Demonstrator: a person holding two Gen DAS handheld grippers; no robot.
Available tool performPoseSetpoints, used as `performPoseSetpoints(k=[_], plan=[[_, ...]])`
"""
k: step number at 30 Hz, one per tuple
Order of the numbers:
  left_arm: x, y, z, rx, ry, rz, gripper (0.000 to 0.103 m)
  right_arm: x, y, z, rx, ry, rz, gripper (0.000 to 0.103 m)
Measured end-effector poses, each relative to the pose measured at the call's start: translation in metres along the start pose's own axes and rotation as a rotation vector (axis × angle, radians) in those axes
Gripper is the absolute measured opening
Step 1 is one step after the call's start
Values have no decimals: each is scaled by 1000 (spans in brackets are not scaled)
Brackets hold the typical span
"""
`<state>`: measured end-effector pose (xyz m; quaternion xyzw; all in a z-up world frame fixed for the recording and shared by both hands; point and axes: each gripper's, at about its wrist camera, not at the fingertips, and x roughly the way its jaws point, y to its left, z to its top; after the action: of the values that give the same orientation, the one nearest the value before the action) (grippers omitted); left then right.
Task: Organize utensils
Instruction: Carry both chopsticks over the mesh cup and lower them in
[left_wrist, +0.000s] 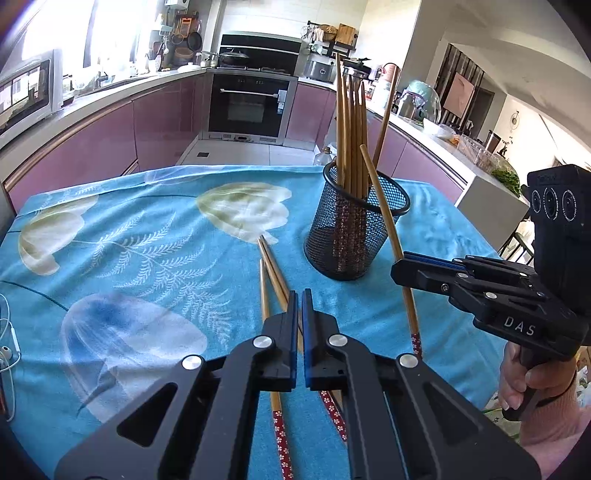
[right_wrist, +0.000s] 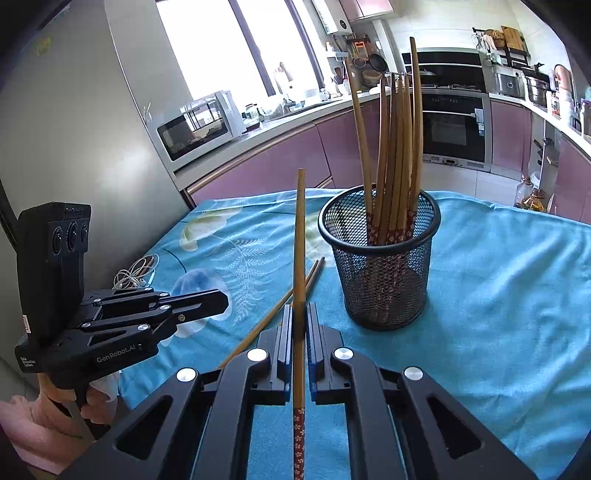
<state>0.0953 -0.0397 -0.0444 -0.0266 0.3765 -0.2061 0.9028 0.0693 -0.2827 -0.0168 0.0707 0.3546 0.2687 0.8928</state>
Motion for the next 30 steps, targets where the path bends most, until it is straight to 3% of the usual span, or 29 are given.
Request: performPoseSetpoints(k=[3, 7, 18, 30], plan=[[2, -1, -1, 15, 9, 8, 4, 1, 1, 0, 0, -3, 1, 6], [18, 2, -11, 34, 62, 43, 14, 3, 2, -2, -1, 6, 6, 6], [59, 6, -28, 66, 154, 116, 13, 5, 2, -3, 1, 10, 9, 6], [51, 9, -23, 38, 121, 137, 7, 2, 0, -4, 2, -4, 7, 6]])
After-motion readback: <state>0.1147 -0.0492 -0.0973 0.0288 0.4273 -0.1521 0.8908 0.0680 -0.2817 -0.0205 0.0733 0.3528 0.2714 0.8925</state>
